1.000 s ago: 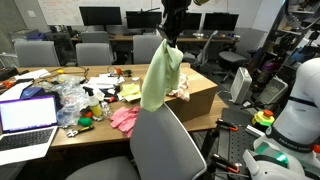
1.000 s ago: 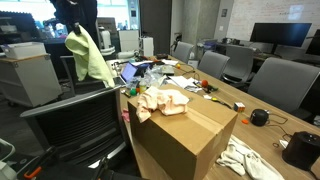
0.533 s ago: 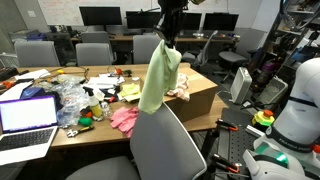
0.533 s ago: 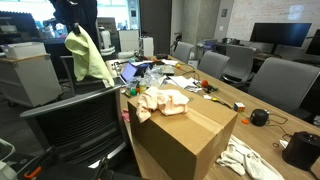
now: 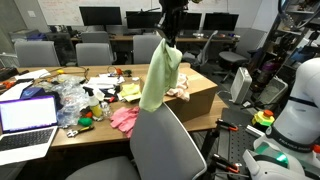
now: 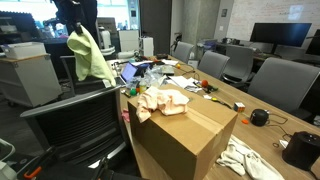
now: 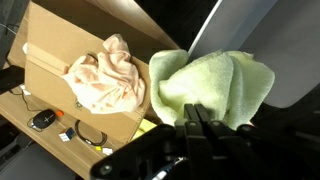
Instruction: Take the clothes on the box and put them on the back rest of the chair
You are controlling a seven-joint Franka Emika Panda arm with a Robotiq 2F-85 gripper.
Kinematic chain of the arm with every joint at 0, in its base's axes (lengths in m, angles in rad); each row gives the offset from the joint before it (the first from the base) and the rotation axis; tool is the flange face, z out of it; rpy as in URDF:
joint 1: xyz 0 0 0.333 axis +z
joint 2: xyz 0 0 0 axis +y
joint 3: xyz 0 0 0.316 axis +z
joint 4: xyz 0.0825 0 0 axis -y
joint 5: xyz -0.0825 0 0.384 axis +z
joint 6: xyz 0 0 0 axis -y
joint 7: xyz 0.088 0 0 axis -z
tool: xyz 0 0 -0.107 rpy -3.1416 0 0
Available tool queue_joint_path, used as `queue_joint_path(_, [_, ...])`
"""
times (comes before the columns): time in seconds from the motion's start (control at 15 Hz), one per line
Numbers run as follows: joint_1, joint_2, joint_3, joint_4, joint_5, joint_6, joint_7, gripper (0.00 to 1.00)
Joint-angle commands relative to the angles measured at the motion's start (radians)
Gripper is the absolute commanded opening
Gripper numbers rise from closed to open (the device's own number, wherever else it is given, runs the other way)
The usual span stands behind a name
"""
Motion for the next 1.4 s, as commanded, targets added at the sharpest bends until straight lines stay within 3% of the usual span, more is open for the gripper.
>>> queue_joint_path(0.0, [0.006, 0.002, -0.012, 0.022, -0.012, -0.024, -0.014, 0.35])
queue_joint_path(0.53, [0.002, -0.004, -0.041, 0.014, 0.009, -0.024, -0.026, 0.95])
queue_joint_path(0.6, [0.0, -0.005, -0.048, 0.013, 0.014, -0.023, -0.028, 0.99])
queue_joint_path(1.33, [-0.116, 0.117, -0.275, 0.069, 0.209, -0.049, -0.127, 1.0])
